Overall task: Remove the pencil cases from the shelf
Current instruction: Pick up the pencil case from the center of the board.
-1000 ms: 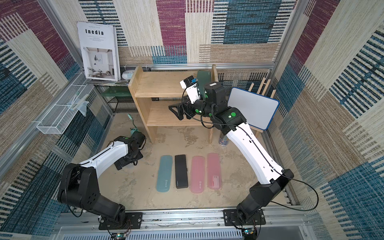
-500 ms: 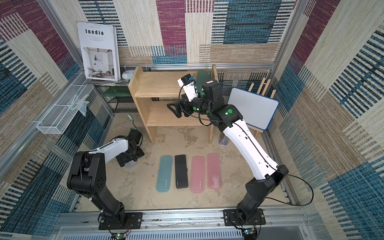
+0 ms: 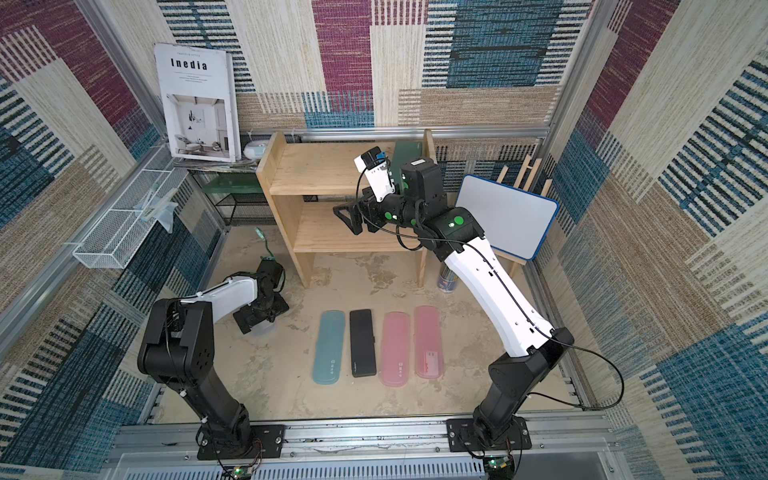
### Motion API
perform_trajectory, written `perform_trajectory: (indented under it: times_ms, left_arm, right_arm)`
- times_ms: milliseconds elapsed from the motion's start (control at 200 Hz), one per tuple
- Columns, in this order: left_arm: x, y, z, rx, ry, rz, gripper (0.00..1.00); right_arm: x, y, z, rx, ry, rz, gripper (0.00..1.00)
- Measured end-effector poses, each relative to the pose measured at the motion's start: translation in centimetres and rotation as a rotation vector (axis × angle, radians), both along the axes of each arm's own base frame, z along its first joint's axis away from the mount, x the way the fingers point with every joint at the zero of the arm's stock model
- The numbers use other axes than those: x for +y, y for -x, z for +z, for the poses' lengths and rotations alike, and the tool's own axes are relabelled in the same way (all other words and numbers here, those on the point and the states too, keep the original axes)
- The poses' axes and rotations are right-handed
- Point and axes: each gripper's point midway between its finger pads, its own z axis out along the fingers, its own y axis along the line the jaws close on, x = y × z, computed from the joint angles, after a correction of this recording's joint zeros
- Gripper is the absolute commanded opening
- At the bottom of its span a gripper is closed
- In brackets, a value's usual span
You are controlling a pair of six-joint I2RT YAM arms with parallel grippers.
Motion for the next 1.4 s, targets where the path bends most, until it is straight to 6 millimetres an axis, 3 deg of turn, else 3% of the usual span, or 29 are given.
perform_trajectory:
  times_ms: [296,846,932,1012,1222,1397]
  left_arm:
    - [0.1,0.6,-0.6,-0.032,0.05,0.019,0.98]
    - [-0.1,0.2,-0.6,-0.111,0.13,0.017,0.71]
    - [0.1,1.6,-0.2,-0.09,0.128,0.022,0.71]
    - [0.0,2.9,1.9,-0.108,0.135,0.017,0.7]
    - [-0.6,1.6,10.8,-0.387,0.161,-0.046,0.7]
    - [-3.6,1.4,18.7,-0.672,0.293,-0.21,0.7]
  right_arm:
    - [0.0,-0.1,0.0,0.014,-0.008,-0.008,0.99]
    - [-0.2,-0.3,-0.1,0.045,-0.028,-0.033,0.99]
    - [-0.2,-0.3,-0.1,0.044,-0.028,-0.036,0.99]
    - [-0.2,-0.3,0.0,0.043,-0.029,-0.036,0.99]
    - [-0.2,-0.4,0.0,0.04,-0.031,-0.035,0.99]
    - [0.0,-0.4,0.7,0.047,-0.058,0.0,0.99]
